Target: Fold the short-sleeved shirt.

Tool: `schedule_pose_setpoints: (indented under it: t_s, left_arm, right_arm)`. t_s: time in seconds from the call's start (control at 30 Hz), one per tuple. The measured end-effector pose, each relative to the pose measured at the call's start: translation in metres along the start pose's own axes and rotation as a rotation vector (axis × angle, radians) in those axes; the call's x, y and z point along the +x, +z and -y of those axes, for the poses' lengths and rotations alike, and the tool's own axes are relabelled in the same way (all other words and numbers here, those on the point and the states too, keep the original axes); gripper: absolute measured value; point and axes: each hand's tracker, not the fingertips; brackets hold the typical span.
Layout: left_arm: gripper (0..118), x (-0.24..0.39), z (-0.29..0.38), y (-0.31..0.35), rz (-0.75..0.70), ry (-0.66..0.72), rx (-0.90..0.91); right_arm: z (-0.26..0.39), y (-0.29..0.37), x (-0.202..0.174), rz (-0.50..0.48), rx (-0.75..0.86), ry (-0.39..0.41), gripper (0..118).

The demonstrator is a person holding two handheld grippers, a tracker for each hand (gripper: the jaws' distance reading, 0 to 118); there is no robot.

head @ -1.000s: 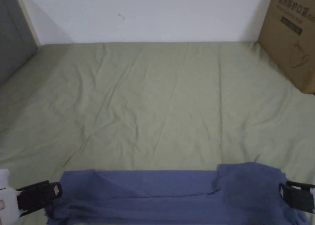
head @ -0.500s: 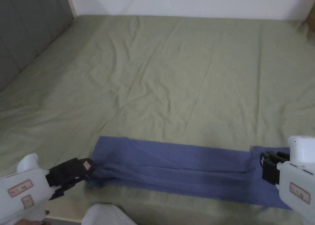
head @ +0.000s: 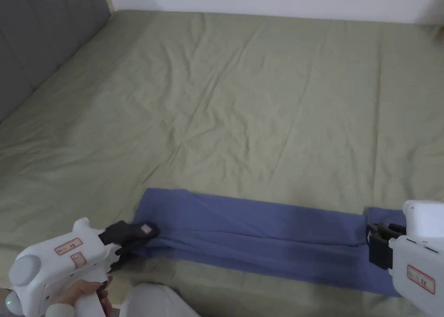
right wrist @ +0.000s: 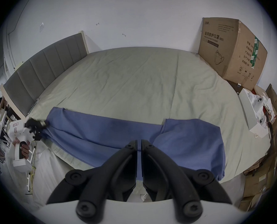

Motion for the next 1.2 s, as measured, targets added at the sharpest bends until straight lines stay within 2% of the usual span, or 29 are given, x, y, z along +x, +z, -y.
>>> schedule_pose_setpoints:
  t_s: [0.03,0.07,0.1,0.13,0.23,0.3,0.4,0.57,0.73,0.8,0.93,0.97,1.0,1.03,1.07,1.13,1.2]
  left_arm:
    - [9,-0.008,0.002,-0.009,-0.008,0.043,-0.028]
    - [9,-0.014,0.002,-0.012,0.047,0.080,-0.034]
    - [9,-0.010,0.003,-0.006,0.077,0.090,-0.002]
    - [9,-0.002,0.003,-0.002,0.049,0.052,-0.004]
    - [9,0.036,0.008,0.004,-0.095,-0.157,-0.004]
    - [9,0.069,0.014,0.008,-0.141,-0.289,0.028]
    - [9,0.134,0.032,0.009,-0.132,-0.520,0.043]
    - [9,0.238,0.110,-0.018,-0.129,-1.033,-0.035]
    - [9,0.272,0.207,-0.088,-0.133,-1.471,-0.206]
    - [9,0.267,0.241,-0.122,-0.167,-1.578,-0.289]
    - [10,0.239,0.276,-0.171,-0.238,-1.609,-0.379]
    - [17,0.234,0.278,-0.175,-0.223,-1.616,-0.370]
    - [31,0.231,0.276,-0.175,-0.211,-1.604,-0.385]
    - [53,0.232,0.275,-0.173,-0.195,-1.554,-0.414]
    - [66,0.232,0.273,-0.170,-0.154,-1.511,-0.441]
    - [84,0.237,0.266,-0.160,-0.075,-1.444,-0.466]
    - [91,0.240,0.258,-0.149,-0.030,-1.402,-0.469]
  right_arm:
    - [0.000,0.000,0.001,-0.001,0.000,-0.006,5]
    - [0.000,0.000,0.002,-0.002,-0.001,-0.009,5]
    - [0.000,0.002,0.003,0.002,-0.002,-0.010,5]
    - [-0.001,0.008,0.003,0.010,0.002,-0.012,5]
    - [-0.001,0.015,0.013,0.019,0.016,-0.040,5]
    - [-0.001,0.019,0.022,0.032,0.022,-0.065,5]
    - [0.002,0.025,0.038,0.052,0.029,-0.110,5]
    - [0.012,0.028,0.071,0.088,0.032,-0.183,5]
    - [0.027,0.033,0.102,0.126,0.022,-0.269,5]
    - [0.033,0.035,0.113,0.141,0.016,-0.301,5]
    - [0.046,0.041,0.134,0.168,-0.001,-0.363,5]
    - [0.050,0.043,0.139,0.174,-0.002,-0.371,5]
    - [0.052,0.044,0.142,0.180,-0.005,-0.379,5]
    - [0.054,0.045,0.145,0.189,-0.008,-0.388,5]
    - [0.056,0.044,0.148,0.193,-0.011,-0.393,5]
    - [0.058,0.043,0.151,0.197,-0.014,-0.408,5]
    - [0.059,0.041,0.152,0.196,-0.018,-0.417,5]
